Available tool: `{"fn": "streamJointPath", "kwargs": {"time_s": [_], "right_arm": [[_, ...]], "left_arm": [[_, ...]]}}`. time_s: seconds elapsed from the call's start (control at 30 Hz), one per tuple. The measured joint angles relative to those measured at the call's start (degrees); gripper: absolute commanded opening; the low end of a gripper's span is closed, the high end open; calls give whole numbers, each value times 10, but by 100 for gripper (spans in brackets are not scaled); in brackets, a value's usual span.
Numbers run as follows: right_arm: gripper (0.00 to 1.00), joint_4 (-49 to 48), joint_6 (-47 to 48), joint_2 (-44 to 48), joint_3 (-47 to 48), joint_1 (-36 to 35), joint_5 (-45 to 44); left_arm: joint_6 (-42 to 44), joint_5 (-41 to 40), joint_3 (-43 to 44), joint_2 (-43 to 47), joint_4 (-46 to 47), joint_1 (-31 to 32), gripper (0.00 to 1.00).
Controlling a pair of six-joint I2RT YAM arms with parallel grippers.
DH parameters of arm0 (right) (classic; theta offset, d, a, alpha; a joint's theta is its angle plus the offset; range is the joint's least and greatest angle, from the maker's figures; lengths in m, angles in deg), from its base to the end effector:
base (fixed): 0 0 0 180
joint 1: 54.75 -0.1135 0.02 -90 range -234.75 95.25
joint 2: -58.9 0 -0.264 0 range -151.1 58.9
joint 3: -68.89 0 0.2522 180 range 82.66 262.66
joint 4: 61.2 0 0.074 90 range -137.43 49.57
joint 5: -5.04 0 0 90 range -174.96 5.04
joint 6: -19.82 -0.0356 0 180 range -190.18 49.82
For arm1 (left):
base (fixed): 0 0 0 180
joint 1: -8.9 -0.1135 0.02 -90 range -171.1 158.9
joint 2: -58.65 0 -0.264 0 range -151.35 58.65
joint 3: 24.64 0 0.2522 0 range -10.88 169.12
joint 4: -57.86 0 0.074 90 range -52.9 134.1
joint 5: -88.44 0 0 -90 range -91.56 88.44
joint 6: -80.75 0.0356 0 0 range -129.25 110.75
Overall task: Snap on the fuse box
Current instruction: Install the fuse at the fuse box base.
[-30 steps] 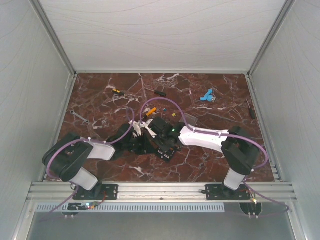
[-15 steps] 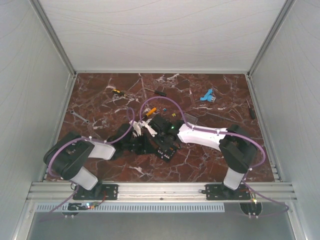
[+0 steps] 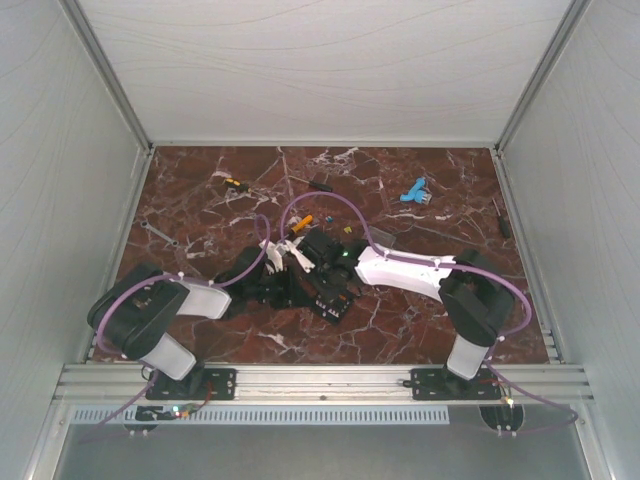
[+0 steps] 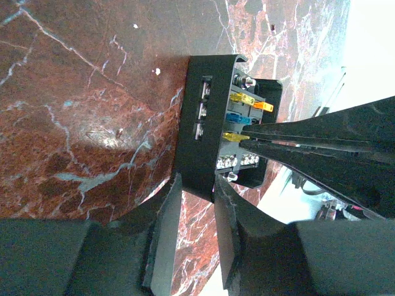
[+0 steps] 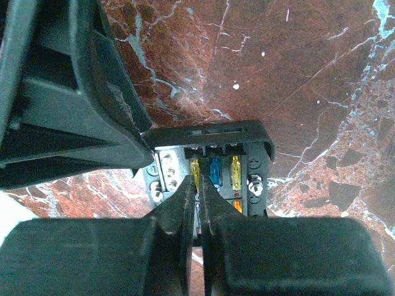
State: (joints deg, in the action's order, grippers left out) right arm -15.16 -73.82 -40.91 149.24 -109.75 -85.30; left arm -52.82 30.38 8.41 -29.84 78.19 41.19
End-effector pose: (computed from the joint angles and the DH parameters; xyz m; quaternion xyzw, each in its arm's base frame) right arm 0.1999 0.2851 0.1899 -0.4229 0.8810 0.1014 0.1864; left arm 0.1940 -0.1449 0.1098 0.0423 0.8615 -0.4650 0.1994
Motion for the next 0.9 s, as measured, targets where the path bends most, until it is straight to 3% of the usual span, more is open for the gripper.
{"fn": "streamJointPath", "kwargs": {"time_s": [0.07, 0.27, 0.5, 0.9], "right_arm": [[14, 0, -5, 4, -2, 0, 0], [20, 0, -23, 36, -17, 0, 0], [20, -13, -78, 97, -40, 15, 2], [14, -42, -136, 67, -49, 23, 7]], "left_arm": [[1, 0, 0, 0, 0, 0, 28], [2, 0, 0, 1, -1, 0, 30], [5, -3, 0, 8, -12, 0, 31], [5, -2, 0, 8, -11, 0, 31]]}}
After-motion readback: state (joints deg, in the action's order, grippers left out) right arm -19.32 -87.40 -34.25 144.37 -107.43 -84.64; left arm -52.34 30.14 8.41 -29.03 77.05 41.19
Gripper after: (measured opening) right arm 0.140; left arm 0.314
